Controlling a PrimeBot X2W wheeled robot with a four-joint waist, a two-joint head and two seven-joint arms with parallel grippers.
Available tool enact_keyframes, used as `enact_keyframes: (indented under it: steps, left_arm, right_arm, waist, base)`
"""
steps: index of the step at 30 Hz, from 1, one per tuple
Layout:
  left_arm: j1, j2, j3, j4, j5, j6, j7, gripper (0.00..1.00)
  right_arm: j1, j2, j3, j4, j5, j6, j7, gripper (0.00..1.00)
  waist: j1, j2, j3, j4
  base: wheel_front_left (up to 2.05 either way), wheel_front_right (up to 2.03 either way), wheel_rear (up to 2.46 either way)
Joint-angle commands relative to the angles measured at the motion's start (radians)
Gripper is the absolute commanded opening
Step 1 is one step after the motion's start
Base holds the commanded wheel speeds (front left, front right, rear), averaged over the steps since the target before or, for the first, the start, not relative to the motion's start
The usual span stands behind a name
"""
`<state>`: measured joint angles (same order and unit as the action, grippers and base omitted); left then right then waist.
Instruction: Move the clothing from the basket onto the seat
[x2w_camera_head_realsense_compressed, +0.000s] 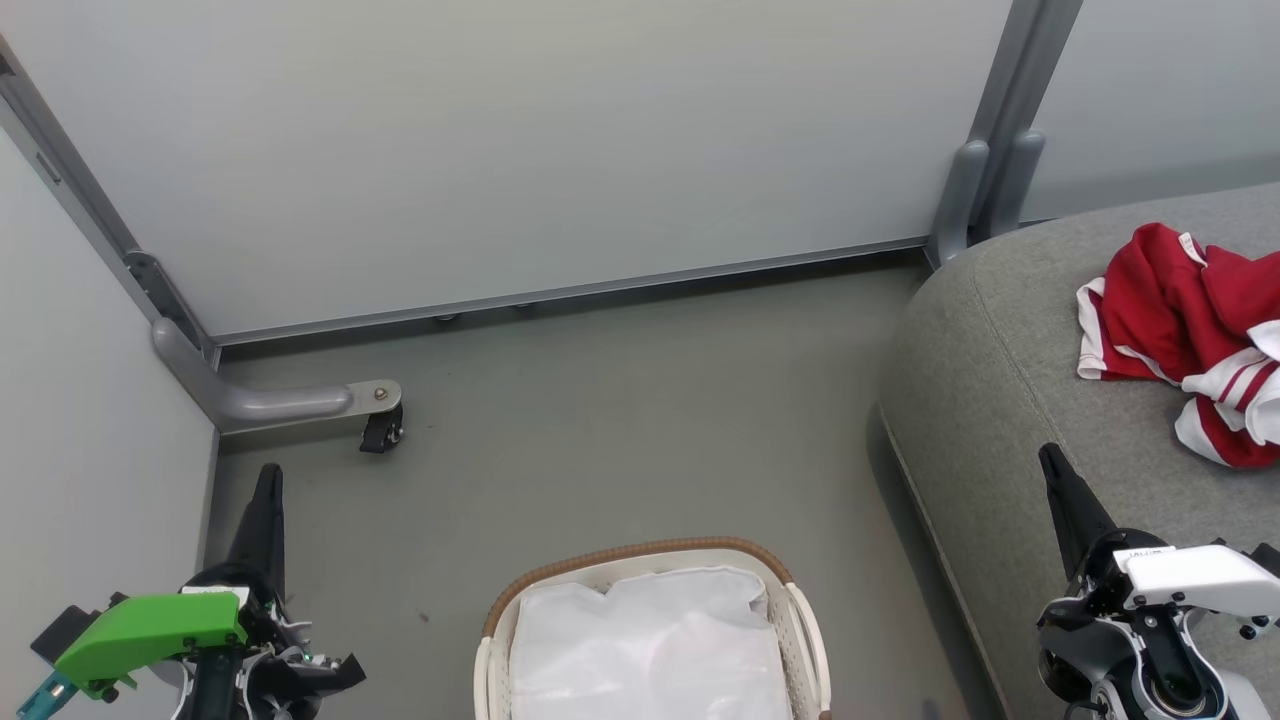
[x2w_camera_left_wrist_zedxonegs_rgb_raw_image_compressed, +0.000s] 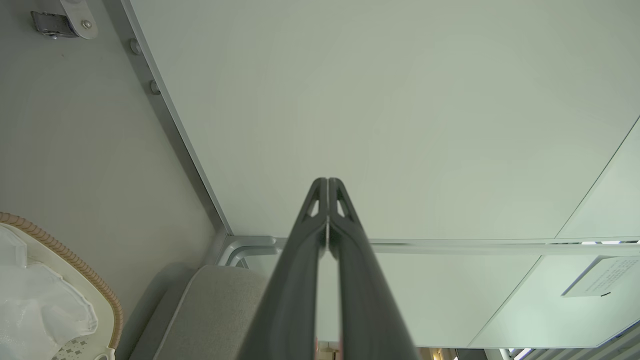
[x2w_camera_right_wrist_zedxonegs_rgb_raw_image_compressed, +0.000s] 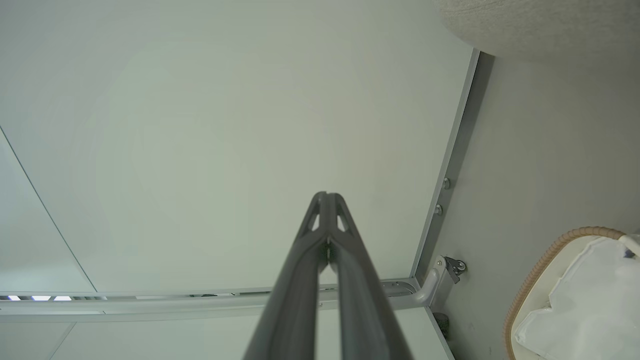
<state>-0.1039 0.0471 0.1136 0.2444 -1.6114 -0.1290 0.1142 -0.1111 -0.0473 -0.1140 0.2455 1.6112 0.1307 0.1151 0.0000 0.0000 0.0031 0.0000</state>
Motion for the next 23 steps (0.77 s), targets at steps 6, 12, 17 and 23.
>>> enact_keyframes:
  steps: [6, 12, 17, 23]
  left_arm:
    - [-0.01, 0.006, 0.002, -0.001, -0.003, -0.003, 0.003, 0.0]
    - [-0.01, 0.006, 0.002, -0.001, -0.003, -0.003, 0.003, 0.0]
    - [-0.01, 0.006, 0.002, -0.001, -0.003, -0.003, 0.003, 0.0]
    - [-0.01, 0.006, 0.002, -0.001, -0.003, -0.003, 0.003, 0.0]
  right_arm:
    - [0.005, -0.006, -0.001, -0.003, 0.004, 0.0, 0.002, 0.0]
    - [0.005, -0.006, -0.001, -0.003, 0.004, 0.0, 0.002, 0.0]
    - [0.005, -0.006, -0.001, -0.003, 0.004, 0.0, 0.001, 0.0]
    - [0.005, -0.006, -0.001, -0.003, 0.004, 0.0, 0.001, 0.0]
  waist:
    - [0.0, 0.0, 0.0, 0.0]
    - [0.0, 0.0, 0.0, 0.0]
    - [0.0, 0.0, 0.0, 0.0]
    - [0.0, 0.0, 0.0, 0.0]
  base:
    - [0.0, 0.0, 0.0]
    - [0.0, 0.0, 0.0]
    - [0.0, 0.0, 0.0]
    - [0.0, 0.0, 0.0]
